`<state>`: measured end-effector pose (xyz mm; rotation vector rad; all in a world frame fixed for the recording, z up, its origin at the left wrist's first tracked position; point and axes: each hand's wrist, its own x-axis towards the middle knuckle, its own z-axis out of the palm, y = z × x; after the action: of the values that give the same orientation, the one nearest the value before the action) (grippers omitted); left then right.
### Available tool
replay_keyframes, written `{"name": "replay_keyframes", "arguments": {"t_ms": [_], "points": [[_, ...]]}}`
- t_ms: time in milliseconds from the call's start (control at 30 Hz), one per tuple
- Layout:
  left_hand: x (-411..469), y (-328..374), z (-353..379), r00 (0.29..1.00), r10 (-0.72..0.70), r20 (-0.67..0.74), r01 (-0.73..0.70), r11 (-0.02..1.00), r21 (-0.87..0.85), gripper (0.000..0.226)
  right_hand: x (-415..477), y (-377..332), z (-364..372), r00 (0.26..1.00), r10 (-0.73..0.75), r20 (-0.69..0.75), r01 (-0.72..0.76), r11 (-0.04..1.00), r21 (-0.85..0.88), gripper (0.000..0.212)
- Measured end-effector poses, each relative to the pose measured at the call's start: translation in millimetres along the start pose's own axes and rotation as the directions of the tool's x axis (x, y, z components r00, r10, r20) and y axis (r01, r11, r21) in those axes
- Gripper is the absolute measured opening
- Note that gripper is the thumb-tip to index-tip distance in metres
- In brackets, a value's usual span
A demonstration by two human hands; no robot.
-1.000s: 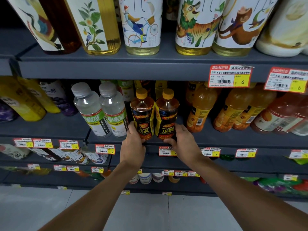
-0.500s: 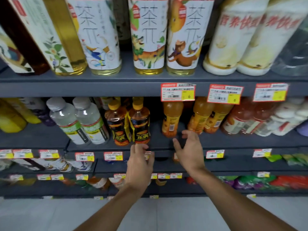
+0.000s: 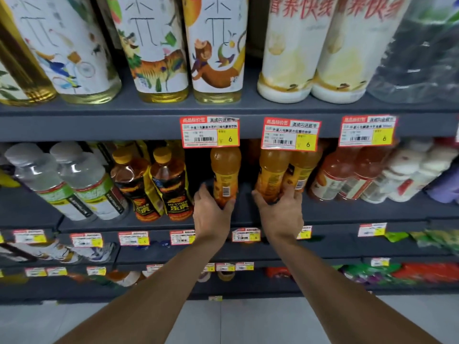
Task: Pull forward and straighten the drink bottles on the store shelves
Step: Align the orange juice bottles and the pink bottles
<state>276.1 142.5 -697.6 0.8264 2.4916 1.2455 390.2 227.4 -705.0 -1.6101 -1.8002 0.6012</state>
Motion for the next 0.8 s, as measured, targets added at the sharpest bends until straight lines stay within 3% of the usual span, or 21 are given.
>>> {"name": "replay_keyframes", "arguments": {"t_ms": [167, 367, 600, 733, 800], "points": [[5.7, -5.9, 3.2, 0.998, 0.050, 0.032, -0.049, 0.998, -0.027, 0.062, -0.2, -4.4, 4.3, 1.000, 0.015, -0.004, -0.015, 0.998, -0.065, 0.071], [1.4, -9.4, 7.8, 0.997, 0.071, 0.020, -0.069, 0.994, -0.090, 0.049, -1.9, 4.9, 5.8, 0.997, -0.078, 0.016, 0.078, 0.997, -0.006, 0.060], [-9.1, -11.7, 7.4, 0.999, 0.021, 0.043, -0.020, 1.000, -0.007, 0.065, 3.1, 24.7, -6.1, 0.918, -0.321, 0.232, 0.308, 0.947, 0.094, 0.063], [-4.6, -14.8, 2.1, 0.981, 0.129, 0.144, -0.122, 0.991, -0.054, 0.062, 4.9, 20.6, -4.4, 0.940, -0.229, 0.254, 0.205, 0.972, 0.115, 0.083], [-4.4, -16.8, -0.2, 0.978, 0.142, 0.153, -0.130, 0.988, -0.084, 0.060, 5.0, 17.5, 0.7, 0.956, -0.185, 0.228, 0.172, 0.982, 0.077, 0.080]]}}
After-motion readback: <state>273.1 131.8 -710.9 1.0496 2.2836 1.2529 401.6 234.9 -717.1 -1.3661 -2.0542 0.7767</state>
